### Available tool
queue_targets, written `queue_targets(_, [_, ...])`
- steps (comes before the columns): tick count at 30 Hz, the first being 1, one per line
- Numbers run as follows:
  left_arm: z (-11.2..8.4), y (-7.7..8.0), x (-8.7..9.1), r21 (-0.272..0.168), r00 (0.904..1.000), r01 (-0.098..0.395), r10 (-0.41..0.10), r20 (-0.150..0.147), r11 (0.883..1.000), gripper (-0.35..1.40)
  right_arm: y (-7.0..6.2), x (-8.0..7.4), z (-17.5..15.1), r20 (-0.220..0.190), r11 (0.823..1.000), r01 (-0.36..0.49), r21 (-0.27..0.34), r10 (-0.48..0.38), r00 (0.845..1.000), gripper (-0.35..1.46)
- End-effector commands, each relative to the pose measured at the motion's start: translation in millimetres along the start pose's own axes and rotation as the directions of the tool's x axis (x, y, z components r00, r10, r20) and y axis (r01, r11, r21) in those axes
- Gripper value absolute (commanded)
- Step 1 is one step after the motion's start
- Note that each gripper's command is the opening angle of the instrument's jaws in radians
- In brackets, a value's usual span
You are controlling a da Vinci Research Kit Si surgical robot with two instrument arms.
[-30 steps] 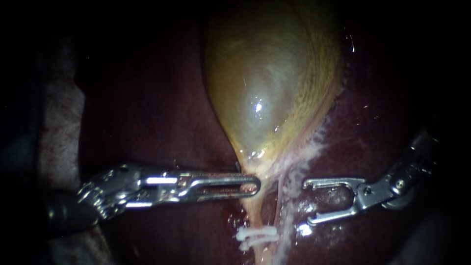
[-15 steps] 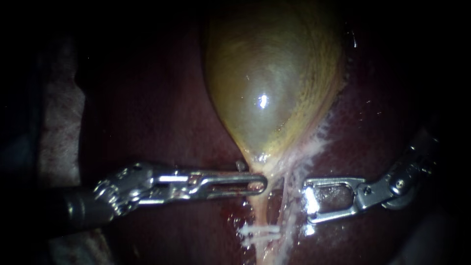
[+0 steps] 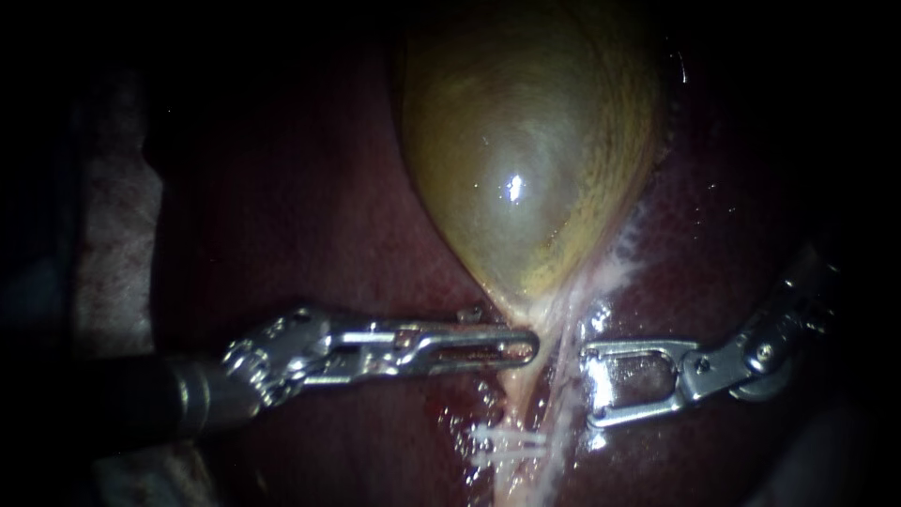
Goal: Going back second clip left tube
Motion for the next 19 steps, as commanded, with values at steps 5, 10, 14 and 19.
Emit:
queue_targets(5, [0.4, -0.2, -0.3, 0.003, 1.0000, 0.004, -0.004, -0.002, 1.000, -0.35, 0.0, 0.0, 0.1, 0.000, 1.000, 0.000, 0.000, 0.000, 1.000, 0.49])
queue_targets(10, [0.5, -0.2, -0.3, 0.001, 1.0000, 0.004, -0.004, -0.001, 1.000, -0.35, 0.0, 0.0, 0.1, 0.000, 1.000, 0.000, 0.000, 0.000, 1.000, 0.49])
queue_targets(14, [0.5, -0.2, -0.3, 0.001, 1.0000, 0.004, -0.004, -0.001, 1.000, -0.35, 0.0, 0.0, 0.1, 0.000, 1.000, -0.001, -0.001, 0.001, 1.000, 0.49])
queue_targets(19, [0.5, -0.2, -0.3, 0.001, 1.0000, 0.004, -0.004, -0.001, 1.000, -0.35, 0.0, 0.0, 0.2, 0.000, 1.000, -0.001, -0.001, 0.001, 1.000, 0.49])
